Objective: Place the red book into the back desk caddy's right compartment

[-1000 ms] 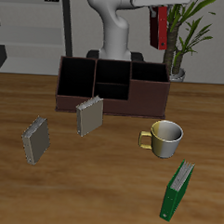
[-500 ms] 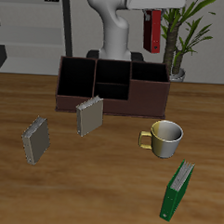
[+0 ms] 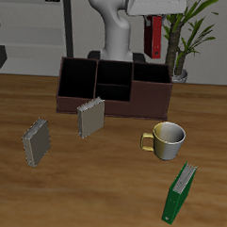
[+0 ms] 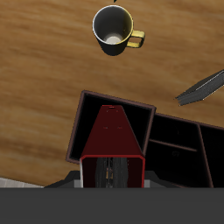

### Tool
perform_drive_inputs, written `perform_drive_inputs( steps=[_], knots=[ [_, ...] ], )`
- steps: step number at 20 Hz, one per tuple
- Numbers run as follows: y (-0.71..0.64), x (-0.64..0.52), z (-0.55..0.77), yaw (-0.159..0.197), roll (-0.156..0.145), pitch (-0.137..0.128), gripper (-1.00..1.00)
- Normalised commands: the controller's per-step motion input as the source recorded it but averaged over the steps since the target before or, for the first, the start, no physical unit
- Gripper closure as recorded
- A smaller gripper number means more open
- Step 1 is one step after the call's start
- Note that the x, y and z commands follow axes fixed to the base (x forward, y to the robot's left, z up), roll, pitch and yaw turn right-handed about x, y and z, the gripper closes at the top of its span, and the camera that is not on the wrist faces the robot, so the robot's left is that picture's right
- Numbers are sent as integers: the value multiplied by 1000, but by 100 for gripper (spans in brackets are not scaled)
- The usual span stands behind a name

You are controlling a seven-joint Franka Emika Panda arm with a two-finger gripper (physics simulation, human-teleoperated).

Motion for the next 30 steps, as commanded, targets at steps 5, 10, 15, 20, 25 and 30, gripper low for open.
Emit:
perform_drive_inputs(
  steps=[5, 10, 15, 20, 25, 30],
  knots=[
    [-37, 27, -54, 4, -2, 14, 100],
    [-23, 67, -167, 1, 3, 30, 100],
    [12, 88, -221, 14, 2, 28, 100],
    [5, 57, -196, -1, 4, 34, 100],
    [47, 48, -172, 3, 14, 31, 100],
    [80, 100, -209, 18, 10, 30, 100]
  ],
)
